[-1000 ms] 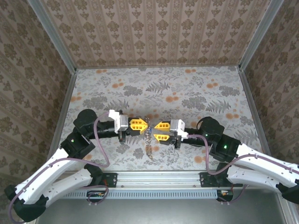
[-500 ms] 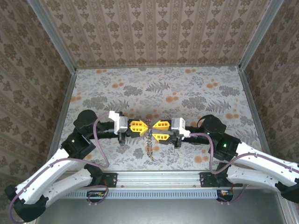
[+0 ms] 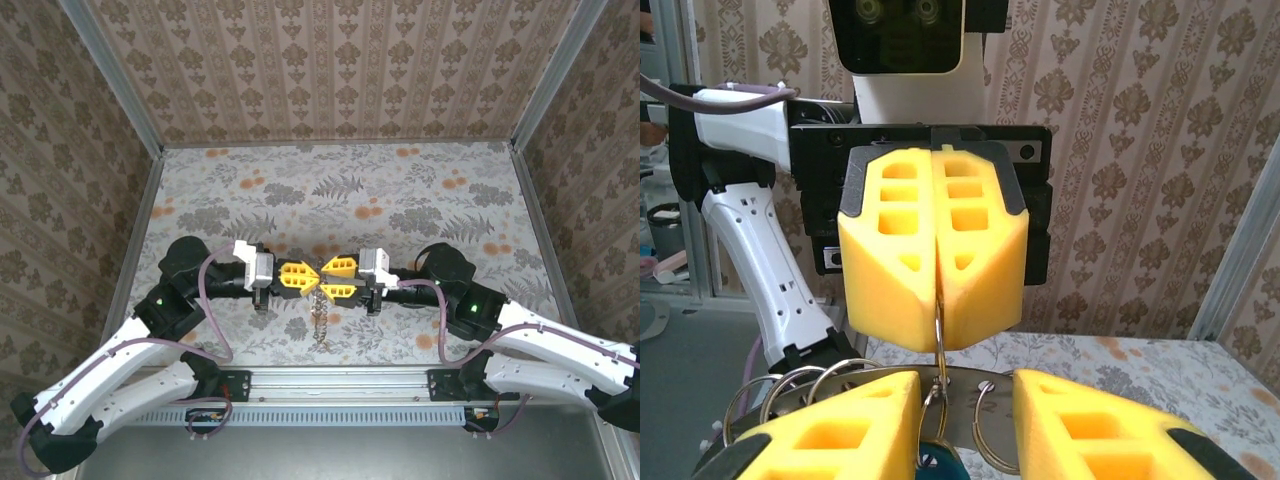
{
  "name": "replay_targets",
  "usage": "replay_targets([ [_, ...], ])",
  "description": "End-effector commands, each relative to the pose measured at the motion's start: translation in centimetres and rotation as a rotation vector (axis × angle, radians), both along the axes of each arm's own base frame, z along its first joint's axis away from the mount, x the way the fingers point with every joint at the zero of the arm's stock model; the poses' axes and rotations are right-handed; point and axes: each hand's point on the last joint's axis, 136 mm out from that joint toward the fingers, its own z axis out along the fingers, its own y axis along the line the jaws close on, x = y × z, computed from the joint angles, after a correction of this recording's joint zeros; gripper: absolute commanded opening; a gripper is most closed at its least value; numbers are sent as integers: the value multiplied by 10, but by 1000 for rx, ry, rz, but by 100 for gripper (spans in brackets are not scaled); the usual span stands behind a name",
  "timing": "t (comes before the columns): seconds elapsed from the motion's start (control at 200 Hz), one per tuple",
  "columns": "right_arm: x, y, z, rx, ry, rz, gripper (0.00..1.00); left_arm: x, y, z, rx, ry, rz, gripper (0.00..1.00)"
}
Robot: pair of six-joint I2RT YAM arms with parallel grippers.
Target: Put the keys on the keyring
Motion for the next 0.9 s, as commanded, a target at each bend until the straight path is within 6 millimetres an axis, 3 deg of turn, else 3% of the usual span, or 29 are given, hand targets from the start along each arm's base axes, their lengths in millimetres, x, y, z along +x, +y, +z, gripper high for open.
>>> replay_targets([
  [0.0,-3,-1,24,62,-19,20,29,-9,1,13,-60,-35,-41,0],
  [0.215,-4,-1,22,54,-23,26,0,-6,-4,10,-61,-29,-42,0],
  [0.365,-3,-2,20,39,-33,16,0,5,-4,4,-7,-17,29,0],
  [0.46,8,-5,11,-28,-42,-56,0,15,-1,-3,86,-10,115,0],
  [0.555,22,-12,0,-120,-60,-149,0,29,9,-10,197,-7,238,17],
  [0.62,31,-15,-6,-179,-68,-204,0,36,17,-12,256,-20,302,24],
  [0.77,51,-19,-19,-288,-71,-313,0,53,25,-14,382,-48,420,25],
  [0.895,63,-16,-29,-363,-61,-380,0,61,13,-25,496,-95,442,25],
])
